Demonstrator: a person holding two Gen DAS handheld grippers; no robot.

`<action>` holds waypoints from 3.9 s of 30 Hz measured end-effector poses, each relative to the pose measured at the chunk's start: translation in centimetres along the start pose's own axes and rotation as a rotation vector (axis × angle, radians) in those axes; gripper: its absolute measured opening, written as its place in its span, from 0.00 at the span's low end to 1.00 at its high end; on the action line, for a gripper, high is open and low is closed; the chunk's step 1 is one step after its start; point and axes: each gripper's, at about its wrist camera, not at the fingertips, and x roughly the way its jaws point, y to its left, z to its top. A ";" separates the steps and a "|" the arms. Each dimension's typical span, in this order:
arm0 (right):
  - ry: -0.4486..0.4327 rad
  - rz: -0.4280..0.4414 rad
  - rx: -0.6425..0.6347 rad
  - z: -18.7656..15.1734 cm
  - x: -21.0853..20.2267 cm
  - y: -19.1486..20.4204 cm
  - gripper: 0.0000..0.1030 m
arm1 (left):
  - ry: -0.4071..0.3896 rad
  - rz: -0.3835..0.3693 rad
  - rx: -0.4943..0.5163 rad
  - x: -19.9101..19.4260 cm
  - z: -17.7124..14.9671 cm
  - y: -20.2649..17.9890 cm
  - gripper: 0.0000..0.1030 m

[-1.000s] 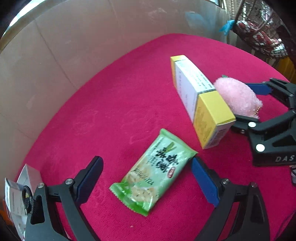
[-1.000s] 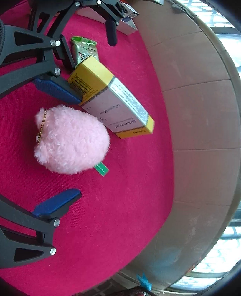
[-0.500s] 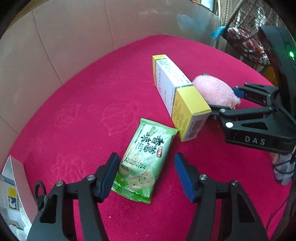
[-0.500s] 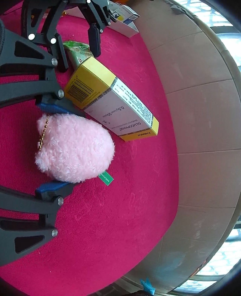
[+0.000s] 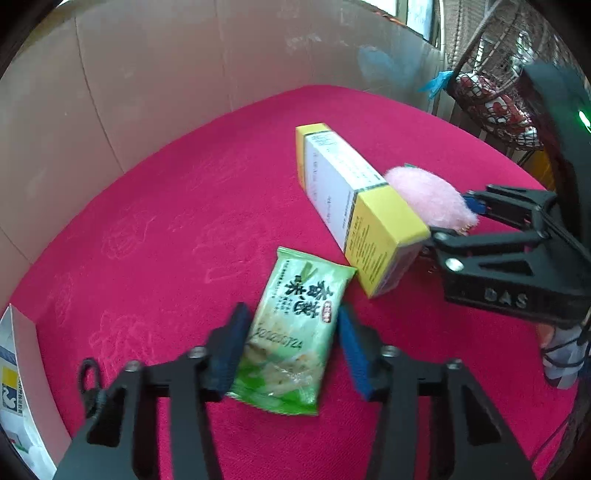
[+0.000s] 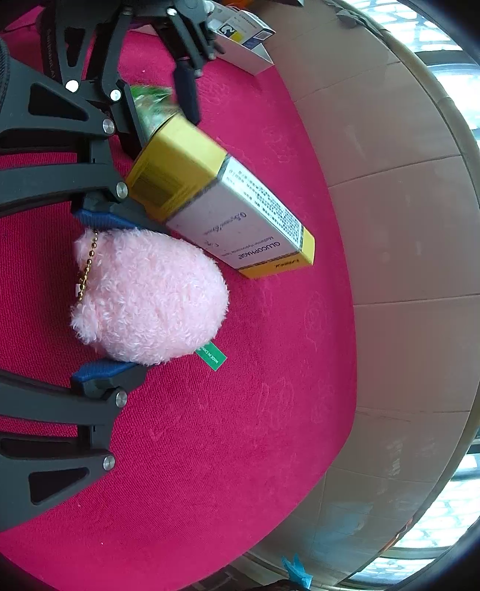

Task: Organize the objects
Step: 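Grasp the green cracker pack with the left tool while the right tool grasps the pink plush pig, then carry the cracker pack with the left tool while the right tool carries the plush pig to the tray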

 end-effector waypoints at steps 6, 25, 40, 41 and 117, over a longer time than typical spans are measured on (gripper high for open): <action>-0.014 -0.011 0.040 -0.2 -0.4 -0.5 0.54 | -0.058 0.066 -0.084 -0.7 -1.1 -0.8 0.41; -0.353 -0.214 0.066 -1.8 -7.0 1.7 0.55 | -0.302 0.138 -0.195 -11.2 -6.5 -4.9 0.41; -0.409 -0.205 0.019 -4.7 -9.2 4.2 0.55 | -0.395 0.196 -0.252 -16.8 -9.3 -4.7 0.41; -0.405 -0.201 0.011 -5.0 -9.3 4.6 0.55 | -0.402 0.204 -0.253 -17.2 -9.6 -4.7 0.41; -0.313 0.270 -0.431 -4.3 -13.6 30.0 0.56 | -0.490 0.380 -0.722 -29.3 -18.3 17.7 0.41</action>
